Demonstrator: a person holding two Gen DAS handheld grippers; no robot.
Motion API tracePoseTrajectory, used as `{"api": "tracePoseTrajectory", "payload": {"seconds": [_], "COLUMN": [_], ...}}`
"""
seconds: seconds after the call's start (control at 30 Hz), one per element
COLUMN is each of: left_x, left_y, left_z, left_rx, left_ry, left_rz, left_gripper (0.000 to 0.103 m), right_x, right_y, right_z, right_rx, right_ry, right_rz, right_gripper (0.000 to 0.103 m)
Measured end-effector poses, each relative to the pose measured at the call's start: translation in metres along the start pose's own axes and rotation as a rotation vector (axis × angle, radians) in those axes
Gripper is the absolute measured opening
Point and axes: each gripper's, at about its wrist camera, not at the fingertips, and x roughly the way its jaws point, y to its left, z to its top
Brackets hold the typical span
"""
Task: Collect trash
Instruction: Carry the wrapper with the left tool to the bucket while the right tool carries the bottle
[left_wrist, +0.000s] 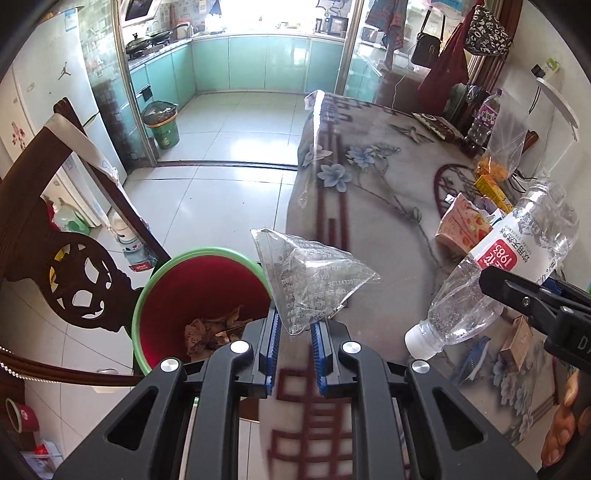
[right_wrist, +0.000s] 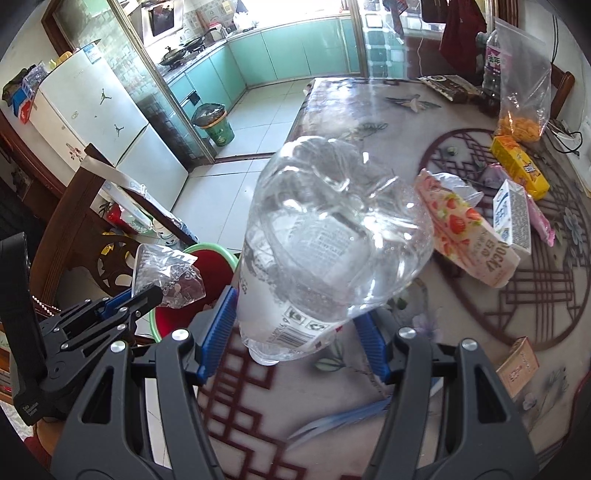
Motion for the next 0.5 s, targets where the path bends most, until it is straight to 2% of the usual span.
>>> {"api": "tracePoseTrajectory", "payload": {"seconds": [0.27, 0.5], "left_x": [0.009, 0.016], "left_y": [0.04, 0.069], "left_z": [0.0, 0.0], "left_rx": [-0.038, -0.062], "left_ry": [0.021, 0.037], "left_rz": [0.018, 0.041], "left_gripper": [0.013, 0.013], "right_x": [0.01, 0.017], "right_y": [0.032, 0.042], "right_z": [0.004, 0.011], "right_rx": [-0.024, -0.019], "right_ry": [0.002, 0.001], "right_rz": [-0.004, -0.013], "right_gripper": [0.061, 0.061]}}
